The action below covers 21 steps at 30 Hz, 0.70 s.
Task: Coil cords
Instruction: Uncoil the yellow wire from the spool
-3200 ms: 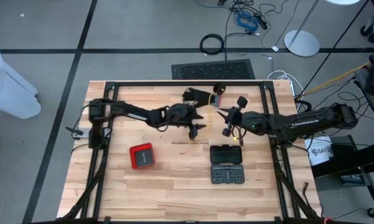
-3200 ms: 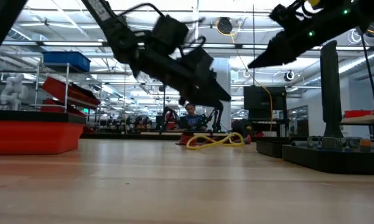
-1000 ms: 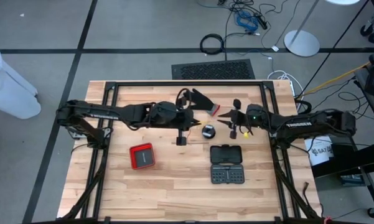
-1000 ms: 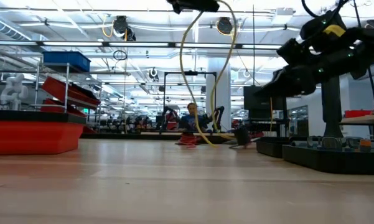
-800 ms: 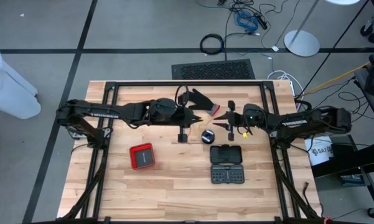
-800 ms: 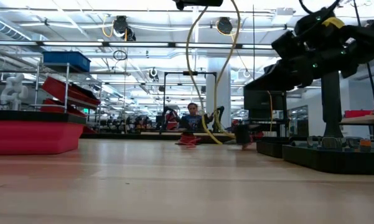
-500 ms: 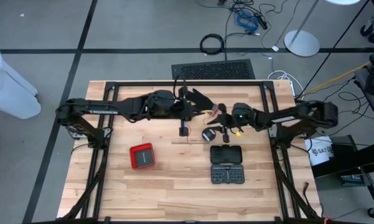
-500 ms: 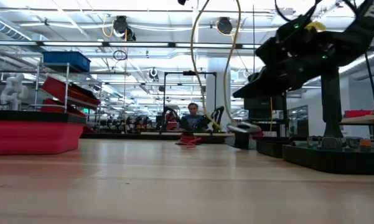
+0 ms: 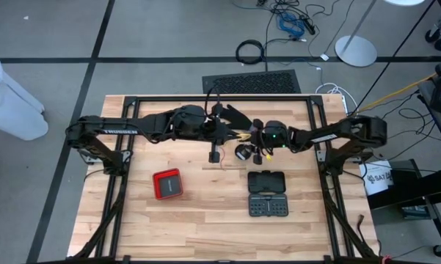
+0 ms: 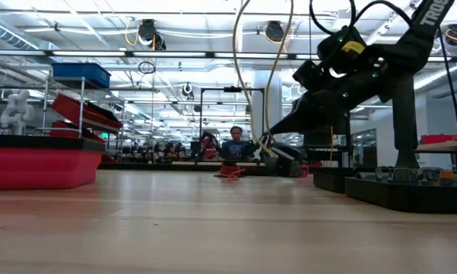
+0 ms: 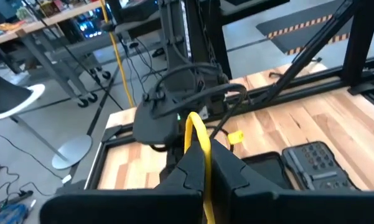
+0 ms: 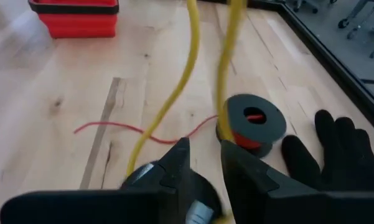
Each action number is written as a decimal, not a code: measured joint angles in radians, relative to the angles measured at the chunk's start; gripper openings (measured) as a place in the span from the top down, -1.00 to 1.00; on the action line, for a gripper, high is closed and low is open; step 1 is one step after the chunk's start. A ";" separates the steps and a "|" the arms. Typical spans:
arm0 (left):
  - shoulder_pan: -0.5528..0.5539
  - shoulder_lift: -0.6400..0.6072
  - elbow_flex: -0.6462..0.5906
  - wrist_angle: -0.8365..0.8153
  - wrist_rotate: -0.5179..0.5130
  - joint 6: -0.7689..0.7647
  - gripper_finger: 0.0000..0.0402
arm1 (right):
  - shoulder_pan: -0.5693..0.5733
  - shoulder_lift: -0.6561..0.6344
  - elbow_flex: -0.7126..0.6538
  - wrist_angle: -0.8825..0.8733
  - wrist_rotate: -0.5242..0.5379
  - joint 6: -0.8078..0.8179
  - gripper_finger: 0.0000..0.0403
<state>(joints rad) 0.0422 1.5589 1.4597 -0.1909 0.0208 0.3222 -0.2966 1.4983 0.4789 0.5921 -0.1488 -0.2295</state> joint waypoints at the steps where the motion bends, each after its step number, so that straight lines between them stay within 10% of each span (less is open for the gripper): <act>1: 0.002 0.000 0.000 -0.004 0.000 0.000 0.98 | 0.000 -0.011 0.000 -0.021 0.008 0.000 0.61; 21: 0.004 0.000 0.000 -0.005 0.005 0.005 0.97 | 0.058 -0.058 0.000 -0.109 -0.067 -0.003 0.60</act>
<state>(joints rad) 0.0463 1.5589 1.4597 -0.1964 0.0257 0.3271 -0.2389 1.4399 0.4785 0.4829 -0.2157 -0.2325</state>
